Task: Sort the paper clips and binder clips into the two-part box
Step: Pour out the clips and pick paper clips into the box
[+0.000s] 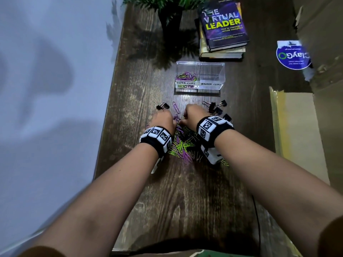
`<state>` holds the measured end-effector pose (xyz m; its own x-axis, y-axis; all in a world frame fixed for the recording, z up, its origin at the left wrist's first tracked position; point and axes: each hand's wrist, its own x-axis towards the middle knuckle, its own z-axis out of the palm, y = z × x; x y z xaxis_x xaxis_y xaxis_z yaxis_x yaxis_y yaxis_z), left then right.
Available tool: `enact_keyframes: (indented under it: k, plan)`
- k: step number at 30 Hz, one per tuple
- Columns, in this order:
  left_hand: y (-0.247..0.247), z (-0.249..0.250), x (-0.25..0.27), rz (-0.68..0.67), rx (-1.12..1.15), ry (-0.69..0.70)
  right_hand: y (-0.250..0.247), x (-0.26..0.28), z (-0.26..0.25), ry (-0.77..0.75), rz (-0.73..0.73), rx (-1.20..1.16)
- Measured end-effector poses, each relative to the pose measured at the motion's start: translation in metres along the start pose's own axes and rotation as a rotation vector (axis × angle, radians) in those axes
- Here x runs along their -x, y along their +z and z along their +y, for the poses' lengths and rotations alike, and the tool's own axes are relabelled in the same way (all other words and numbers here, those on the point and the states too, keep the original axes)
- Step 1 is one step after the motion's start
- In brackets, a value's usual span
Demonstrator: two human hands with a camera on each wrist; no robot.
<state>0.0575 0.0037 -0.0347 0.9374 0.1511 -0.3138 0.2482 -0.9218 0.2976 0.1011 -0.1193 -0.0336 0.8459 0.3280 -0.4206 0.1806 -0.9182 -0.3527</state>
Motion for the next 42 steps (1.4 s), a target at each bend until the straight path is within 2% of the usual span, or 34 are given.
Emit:
enact_keyframes:
  k: [4,8,13,17,19,22,24,25,29,32,39,42]
  plan:
    - [0.000,-0.004,-0.002,-0.009,0.117,0.003,0.005,-0.001,-0.007,-0.022,-0.033,0.041]
    - [0.001,-0.015,-0.001,0.051,0.478,-0.096,0.004,0.000,-0.008,-0.006,-0.049,0.020]
    - [-0.011,-0.029,0.006,-0.004,1.067,-0.251,-0.017,0.008,0.000,0.079,-0.026,-0.413]
    - [-0.020,-0.046,0.008,0.010,1.312,-0.372,-0.034,0.016,0.001,0.163,-0.088,-0.925]
    - [-0.021,-0.054,0.008,0.035,1.369,-0.460,-0.036,0.015,0.000,0.205,-0.101,-1.061]
    - [-0.019,-0.063,0.011,0.037,1.319,-0.538,-0.031,0.010,-0.005,0.254,-0.127,-1.158]
    - [-0.017,-0.067,0.015,0.012,1.240,-0.559,-0.025,0.006,-0.009,0.231,-0.155,-1.043]
    - [-0.015,-0.069,0.017,0.000,1.133,-0.535,-0.023,0.005,-0.012,0.184,-0.155,-0.893]
    - [-0.006,-0.077,0.029,-0.007,0.575,-0.240,-0.017,0.005,-0.027,-0.102,-0.076,-0.215]
    - [-0.001,-0.081,0.034,-0.041,0.344,-0.081,-0.013,0.001,-0.031,-0.170,-0.143,0.027]
    - [-0.005,-0.084,0.029,-0.020,0.119,0.040,-0.003,-0.005,-0.036,-0.135,-0.194,0.165]
    - [-0.006,-0.082,0.024,-0.062,0.074,0.056,-0.005,-0.008,-0.031,-0.085,-0.173,0.032]
